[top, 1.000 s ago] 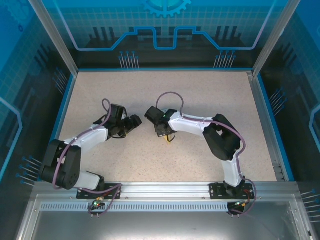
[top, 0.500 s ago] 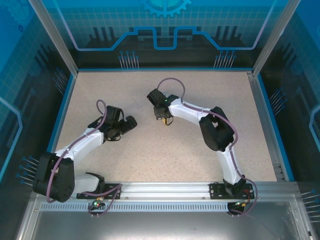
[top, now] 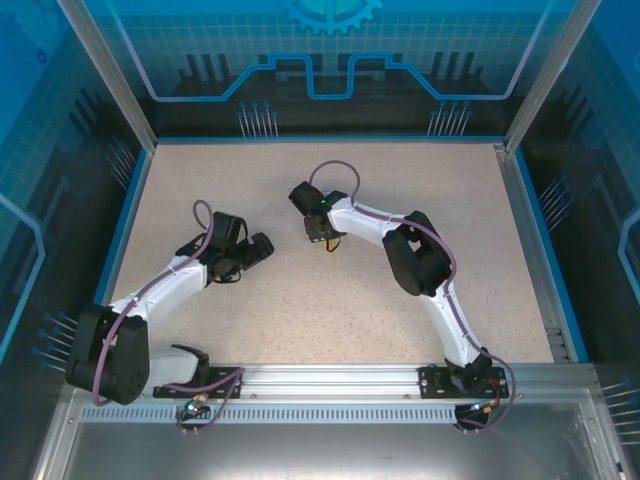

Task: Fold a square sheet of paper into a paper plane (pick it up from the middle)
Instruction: Move the paper plane to the center of the table.

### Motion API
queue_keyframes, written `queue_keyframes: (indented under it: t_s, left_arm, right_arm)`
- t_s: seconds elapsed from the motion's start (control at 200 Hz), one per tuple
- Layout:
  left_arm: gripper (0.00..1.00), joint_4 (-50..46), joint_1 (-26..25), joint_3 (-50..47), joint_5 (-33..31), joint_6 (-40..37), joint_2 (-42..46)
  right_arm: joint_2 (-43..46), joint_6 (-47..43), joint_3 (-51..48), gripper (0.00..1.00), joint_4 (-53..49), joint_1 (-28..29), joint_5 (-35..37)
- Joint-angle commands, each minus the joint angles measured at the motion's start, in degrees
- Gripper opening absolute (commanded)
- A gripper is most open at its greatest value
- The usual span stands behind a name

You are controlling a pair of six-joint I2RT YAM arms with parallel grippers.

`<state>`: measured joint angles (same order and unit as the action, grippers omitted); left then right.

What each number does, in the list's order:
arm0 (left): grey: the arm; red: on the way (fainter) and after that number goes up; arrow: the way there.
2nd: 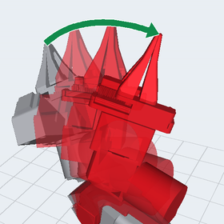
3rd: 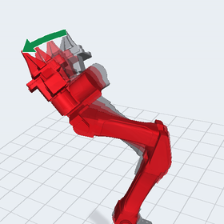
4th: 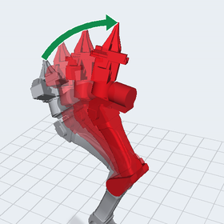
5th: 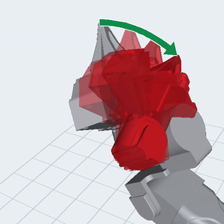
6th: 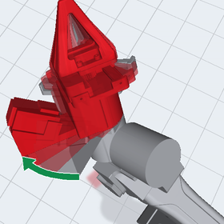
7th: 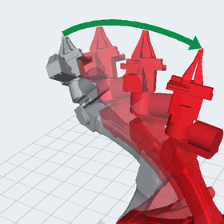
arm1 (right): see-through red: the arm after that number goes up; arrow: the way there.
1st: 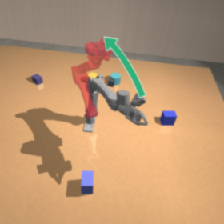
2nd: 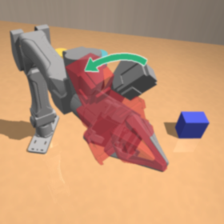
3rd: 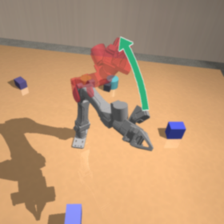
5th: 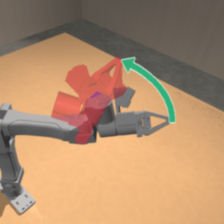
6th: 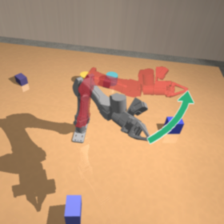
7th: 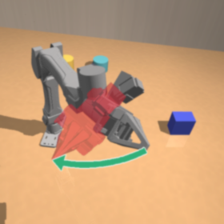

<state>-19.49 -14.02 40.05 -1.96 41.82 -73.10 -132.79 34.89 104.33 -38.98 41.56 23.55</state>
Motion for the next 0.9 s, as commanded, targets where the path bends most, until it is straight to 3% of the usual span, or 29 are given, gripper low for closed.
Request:
queue_keyframes:
  t_s: [0.0,0.205,0.32,0.44,0.64,0.895]
  left_arm:
    - [0.98,-1.8,0.47,0.44,-0.7,-1.13,0.94]
    - [0.98,-2.37,0.46,1.09,-0.6,-1.2,1.2]
    - [0.99,-3.27,0.49,1.89,-0.9,-1.44,1.87]
    - [0.99,-4.87,0.48,3.0,-1.8,-1.98,3.11]
    - [0.98,-8.28,0.49,5.21,-5.75,-3.48,6.48]
    - [0.98,-4.93,0.57,2.86,-22.07,-11.98,14.49]
  right_arm:
    - [-3.87,1.23,0.1,0.18,-2.26,-0.54,-1.49]
    - [-0.73,0.14,2.79,0.22,-4.25,-0.34,-0.7]
    - [5.17,-0.66,3.45,0.29,-5.16,-0.16,-0.2]
    - [12.19,-0.7,1.83,0.44,-5.63,-0.09,0.47]
    - [27.97,-1.37,-9.0,0.71,-0.19,-0.55,2.97]
    - [50.68,-6.57,-32.18,0.97,11.37,-8.31,13.9]
